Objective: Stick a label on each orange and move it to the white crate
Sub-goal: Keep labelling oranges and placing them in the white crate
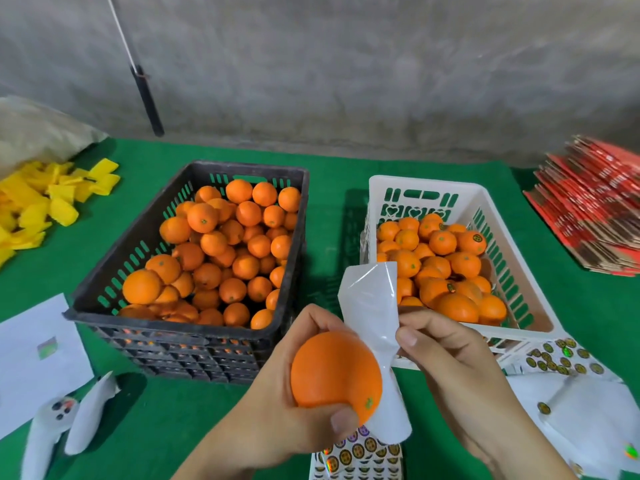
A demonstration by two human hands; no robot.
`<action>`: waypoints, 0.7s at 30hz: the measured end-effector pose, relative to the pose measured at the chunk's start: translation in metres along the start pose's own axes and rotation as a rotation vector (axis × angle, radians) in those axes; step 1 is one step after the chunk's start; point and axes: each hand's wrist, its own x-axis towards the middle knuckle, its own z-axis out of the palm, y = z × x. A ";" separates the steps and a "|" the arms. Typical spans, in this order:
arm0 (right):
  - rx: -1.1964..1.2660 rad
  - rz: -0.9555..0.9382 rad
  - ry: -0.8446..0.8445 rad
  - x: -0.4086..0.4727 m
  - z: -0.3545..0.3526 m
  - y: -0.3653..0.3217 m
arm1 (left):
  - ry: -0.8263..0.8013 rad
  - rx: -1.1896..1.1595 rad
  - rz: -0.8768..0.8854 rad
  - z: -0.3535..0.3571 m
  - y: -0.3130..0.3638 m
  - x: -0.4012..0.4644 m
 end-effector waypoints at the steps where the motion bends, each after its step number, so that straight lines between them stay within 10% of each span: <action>1: 0.005 0.019 0.002 0.000 -0.001 0.000 | -0.010 0.015 0.004 0.002 0.001 0.001; 21: 0.465 0.204 -0.063 -0.009 0.008 0.004 | -0.149 -0.694 0.130 0.016 -0.018 0.017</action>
